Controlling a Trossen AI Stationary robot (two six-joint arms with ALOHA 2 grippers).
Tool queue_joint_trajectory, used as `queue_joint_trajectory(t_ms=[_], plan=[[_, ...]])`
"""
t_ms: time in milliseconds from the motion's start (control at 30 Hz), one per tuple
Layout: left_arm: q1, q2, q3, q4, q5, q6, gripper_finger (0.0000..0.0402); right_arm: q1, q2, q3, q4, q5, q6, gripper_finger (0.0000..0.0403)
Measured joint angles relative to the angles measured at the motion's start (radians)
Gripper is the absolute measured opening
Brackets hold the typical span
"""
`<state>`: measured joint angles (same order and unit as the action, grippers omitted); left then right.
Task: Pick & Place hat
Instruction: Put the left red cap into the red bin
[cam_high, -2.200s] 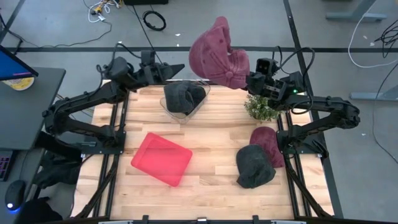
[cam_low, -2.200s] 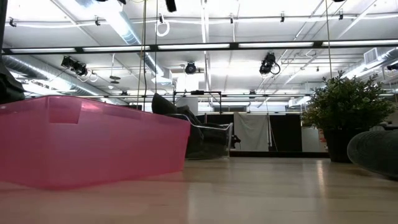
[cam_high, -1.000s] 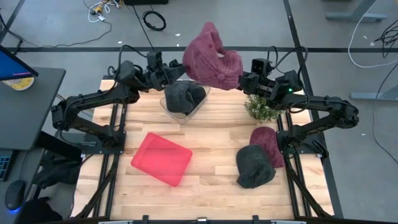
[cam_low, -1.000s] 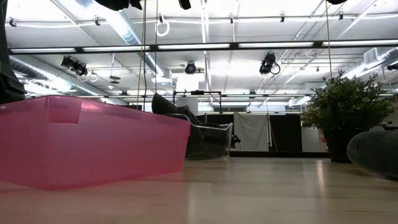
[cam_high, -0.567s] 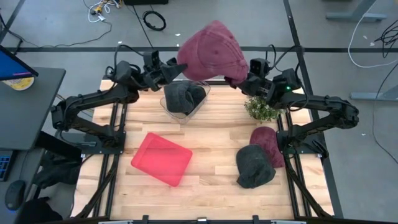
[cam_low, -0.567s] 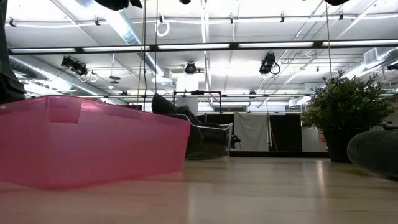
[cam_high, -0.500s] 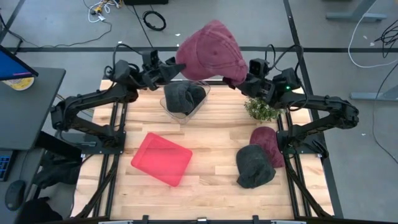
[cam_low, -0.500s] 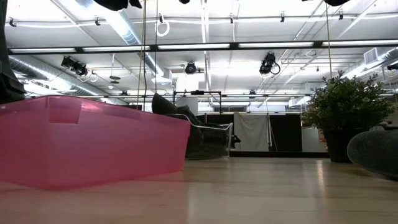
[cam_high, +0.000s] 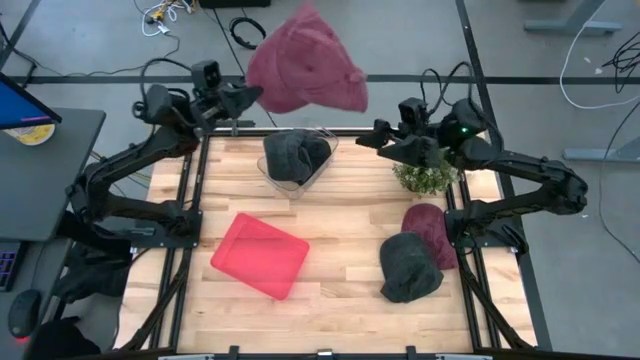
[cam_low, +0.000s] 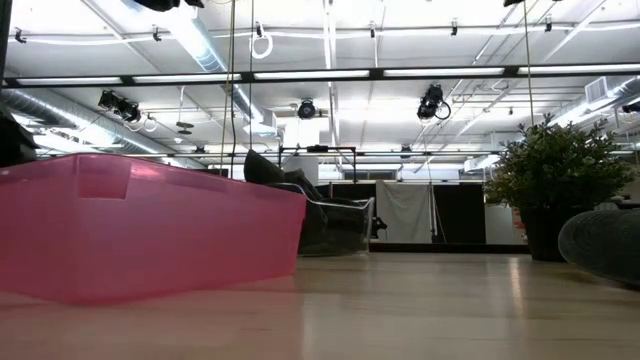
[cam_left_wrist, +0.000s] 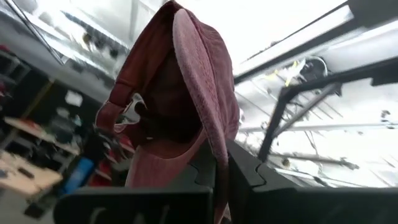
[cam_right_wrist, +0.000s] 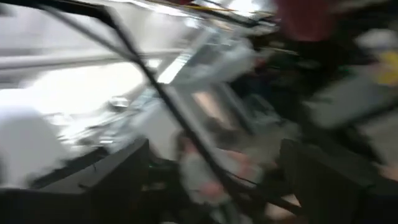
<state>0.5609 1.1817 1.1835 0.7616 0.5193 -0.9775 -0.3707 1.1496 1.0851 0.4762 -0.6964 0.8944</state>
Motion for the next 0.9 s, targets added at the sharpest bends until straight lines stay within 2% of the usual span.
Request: queue_joint_trajectory(t_ms=[133,233,500,767,900], plan=[[0.044,-0.043,0.0,-0.084,0.117,-0.031,0.0012,-0.014,-0.052,0.0,-0.236,0.044,-0.118,0.034],[0.066,-0.079,0.0,-0.222,0.218,0.003,0.0012,-0.012,-0.082,0.0,-0.355,0.057,-0.176,0.0325],[0.064,-0.142,0.001,-0.648,0.454,0.049,0.0012,-0.013,-0.103,0.0,-0.531,0.095,-0.248,0.0295],[0.028,-0.165,0.001,-1.308,0.532,0.228,0.0012,-0.013,-0.104,0.0,-0.561,0.119,-0.275,0.0277],[0.009,-0.164,0.001,-1.536,0.459,0.239,0.0012,-0.013,-0.104,0.0,-0.561,0.127,-0.276,0.0274]])
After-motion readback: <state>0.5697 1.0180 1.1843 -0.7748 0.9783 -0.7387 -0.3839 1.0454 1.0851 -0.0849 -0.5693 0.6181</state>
